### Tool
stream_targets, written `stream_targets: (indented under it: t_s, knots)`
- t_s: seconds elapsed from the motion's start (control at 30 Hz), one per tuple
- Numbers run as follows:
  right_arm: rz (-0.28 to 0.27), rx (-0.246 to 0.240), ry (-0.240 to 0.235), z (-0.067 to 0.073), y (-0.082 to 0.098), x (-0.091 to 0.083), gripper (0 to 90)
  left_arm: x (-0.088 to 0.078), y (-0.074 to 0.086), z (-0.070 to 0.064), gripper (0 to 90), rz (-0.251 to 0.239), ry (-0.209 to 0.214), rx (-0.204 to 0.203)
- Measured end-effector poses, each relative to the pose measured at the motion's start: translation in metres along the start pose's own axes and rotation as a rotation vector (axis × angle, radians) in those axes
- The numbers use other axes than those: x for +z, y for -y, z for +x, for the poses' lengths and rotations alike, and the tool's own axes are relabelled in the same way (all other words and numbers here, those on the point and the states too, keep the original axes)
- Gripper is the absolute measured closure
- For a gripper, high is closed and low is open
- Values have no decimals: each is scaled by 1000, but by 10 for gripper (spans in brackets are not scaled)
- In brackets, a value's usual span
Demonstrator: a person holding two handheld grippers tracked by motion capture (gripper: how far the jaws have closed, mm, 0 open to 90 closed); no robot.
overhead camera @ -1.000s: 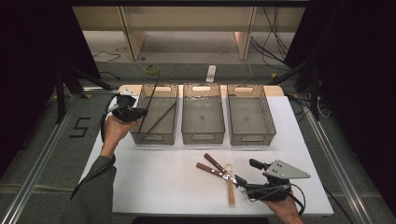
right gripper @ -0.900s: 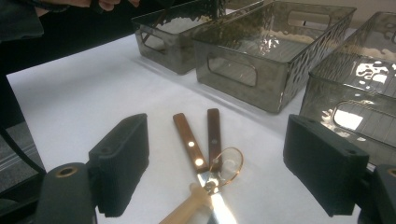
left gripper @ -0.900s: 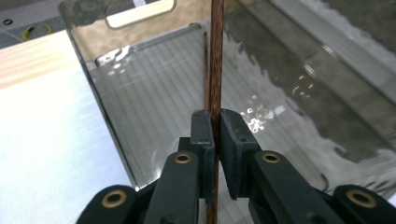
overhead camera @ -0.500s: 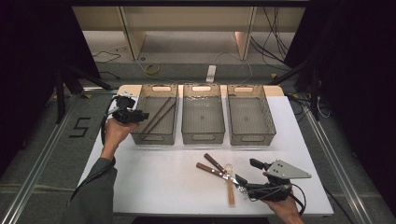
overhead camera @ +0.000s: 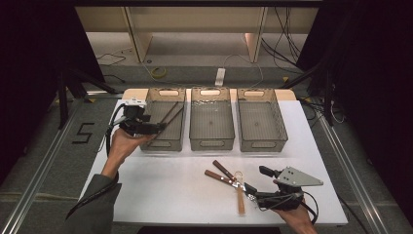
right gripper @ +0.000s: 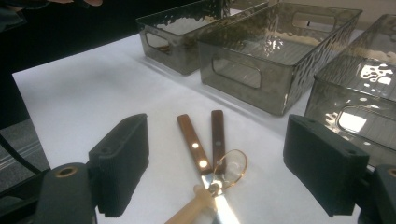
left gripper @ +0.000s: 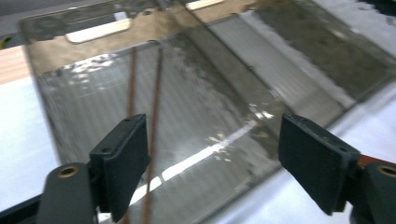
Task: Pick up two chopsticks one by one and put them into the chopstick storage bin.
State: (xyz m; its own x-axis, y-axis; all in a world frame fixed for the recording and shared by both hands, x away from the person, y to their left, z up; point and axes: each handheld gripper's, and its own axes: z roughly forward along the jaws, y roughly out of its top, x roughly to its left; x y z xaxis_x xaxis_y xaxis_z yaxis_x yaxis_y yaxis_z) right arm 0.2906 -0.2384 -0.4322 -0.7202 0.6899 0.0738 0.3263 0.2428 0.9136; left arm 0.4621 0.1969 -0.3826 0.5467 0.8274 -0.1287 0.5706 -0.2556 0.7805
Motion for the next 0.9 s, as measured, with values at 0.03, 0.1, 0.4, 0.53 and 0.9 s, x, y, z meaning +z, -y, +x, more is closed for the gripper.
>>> stream_targets:
  t_s: [0.03,0.1,0.4,0.53,0.9]
  knots:
    - [2,-2,-1,0,0,0,232,-1,0,-4,226,-8,8,1]
    - [6,-1,-4,1,0,1,232,-3,1,-11,211,-27,19,-1]
    - [25,-10,-4,0,-2,5,233,-14,8,-40,183,-113,76,19]
    - [49,-16,-1,-1,-5,8,231,-18,15,-50,178,-128,99,38]
    - [112,-53,-27,0,-17,26,256,-27,47,-68,161,-108,163,32]
